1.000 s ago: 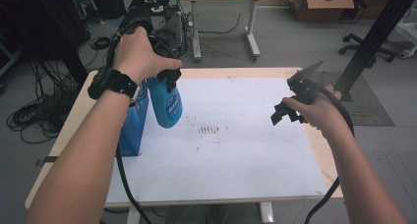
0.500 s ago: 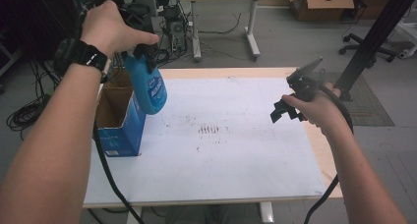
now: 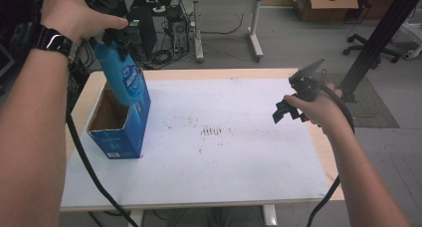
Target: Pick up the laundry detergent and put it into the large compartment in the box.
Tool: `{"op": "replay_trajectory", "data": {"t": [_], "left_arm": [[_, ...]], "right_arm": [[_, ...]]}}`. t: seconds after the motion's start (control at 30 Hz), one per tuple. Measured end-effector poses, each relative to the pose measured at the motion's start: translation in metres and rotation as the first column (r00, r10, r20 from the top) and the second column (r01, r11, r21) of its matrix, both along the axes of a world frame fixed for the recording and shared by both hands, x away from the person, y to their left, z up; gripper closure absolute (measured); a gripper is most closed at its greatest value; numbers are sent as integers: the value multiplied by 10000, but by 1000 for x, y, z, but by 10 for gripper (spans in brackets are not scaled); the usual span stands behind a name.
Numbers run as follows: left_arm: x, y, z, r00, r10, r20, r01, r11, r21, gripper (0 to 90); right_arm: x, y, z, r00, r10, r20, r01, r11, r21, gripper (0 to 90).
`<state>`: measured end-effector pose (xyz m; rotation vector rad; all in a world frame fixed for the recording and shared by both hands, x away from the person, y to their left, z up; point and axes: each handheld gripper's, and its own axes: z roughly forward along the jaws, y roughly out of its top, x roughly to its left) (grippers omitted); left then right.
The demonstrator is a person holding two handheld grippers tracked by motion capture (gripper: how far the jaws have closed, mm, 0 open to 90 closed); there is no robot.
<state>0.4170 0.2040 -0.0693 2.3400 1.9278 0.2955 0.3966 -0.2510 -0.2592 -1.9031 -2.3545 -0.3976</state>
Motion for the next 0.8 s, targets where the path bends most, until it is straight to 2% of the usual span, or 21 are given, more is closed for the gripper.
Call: {"op": "replay_trajectory", "data": {"t": [0.27,0.4,0.63,0.8], "left_arm": [[0,28,0,9976,697,62,-697,9976,14,378],[0,38,-3,9961,877,-2,-877,9961,107,378],[1,48,-12,9945,1043,-36,-1042,9945,99,378],[3,50,-23,9934,1137,-144,-1135,9935,89,378]], "right_arm": [[4,1,-4,10000,-34,-73,34,10000,-28,57],[5,3,-5,9999,-31,-137,31,10000,-56,57],[8,7,-6,9999,7,-167,-9,10000,-97,57],[8,8,-8,9998,-5,-198,3,10000,-97,57]]}}
